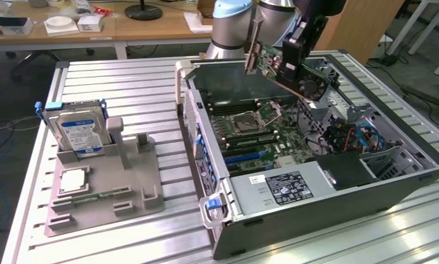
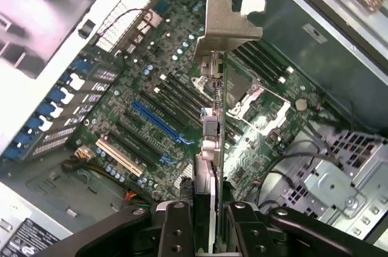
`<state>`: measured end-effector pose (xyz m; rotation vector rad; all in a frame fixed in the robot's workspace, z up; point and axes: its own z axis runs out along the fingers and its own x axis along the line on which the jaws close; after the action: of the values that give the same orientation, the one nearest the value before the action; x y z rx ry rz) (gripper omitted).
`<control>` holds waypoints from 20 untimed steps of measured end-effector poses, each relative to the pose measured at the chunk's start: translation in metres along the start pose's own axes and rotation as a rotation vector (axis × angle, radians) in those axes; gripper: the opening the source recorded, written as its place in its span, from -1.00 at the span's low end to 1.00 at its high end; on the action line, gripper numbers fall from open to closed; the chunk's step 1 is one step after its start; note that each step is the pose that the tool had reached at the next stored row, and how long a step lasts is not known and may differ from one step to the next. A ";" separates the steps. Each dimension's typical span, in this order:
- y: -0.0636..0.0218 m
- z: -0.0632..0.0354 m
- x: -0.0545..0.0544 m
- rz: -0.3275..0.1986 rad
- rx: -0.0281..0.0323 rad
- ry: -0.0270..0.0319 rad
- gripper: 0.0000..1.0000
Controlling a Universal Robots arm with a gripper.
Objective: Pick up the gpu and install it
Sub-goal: 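Insert the gpu into the slot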
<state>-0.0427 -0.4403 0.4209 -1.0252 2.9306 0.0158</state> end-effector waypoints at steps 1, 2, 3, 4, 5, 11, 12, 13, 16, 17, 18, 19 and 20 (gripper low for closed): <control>0.0000 0.0000 0.000 -0.018 -0.0006 0.0000 -0.47; 0.0000 0.0000 0.000 -0.036 -0.0013 -0.0001 -0.47; 0.0000 0.0000 0.000 -0.053 -0.0019 -0.0001 -0.47; 0.0000 0.0000 0.000 -0.070 -0.0026 -0.0002 -0.47; 0.0000 0.0000 0.000 -0.088 -0.0033 -0.0001 -0.47; 0.0000 0.0000 0.000 -0.188 -0.0071 -0.0004 -0.47; 0.0000 0.0000 0.000 -0.205 -0.0078 -0.0005 -0.47; 0.0000 0.0000 0.000 -0.223 -0.0084 -0.0006 -0.47; 0.0000 0.0000 0.000 -0.276 -0.0104 -0.0007 -0.47; 0.0000 0.0000 0.000 -0.293 -0.0111 -0.0007 -0.47; 0.0000 0.0000 0.000 -0.311 -0.0118 -0.0008 -0.47; 0.0000 0.0000 0.000 -0.327 -0.0124 -0.0009 -0.47; 0.0000 0.0000 0.000 -0.341 -0.0129 -0.0009 -0.47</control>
<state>-0.0427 -0.4403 0.4209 -1.5086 2.7161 0.0252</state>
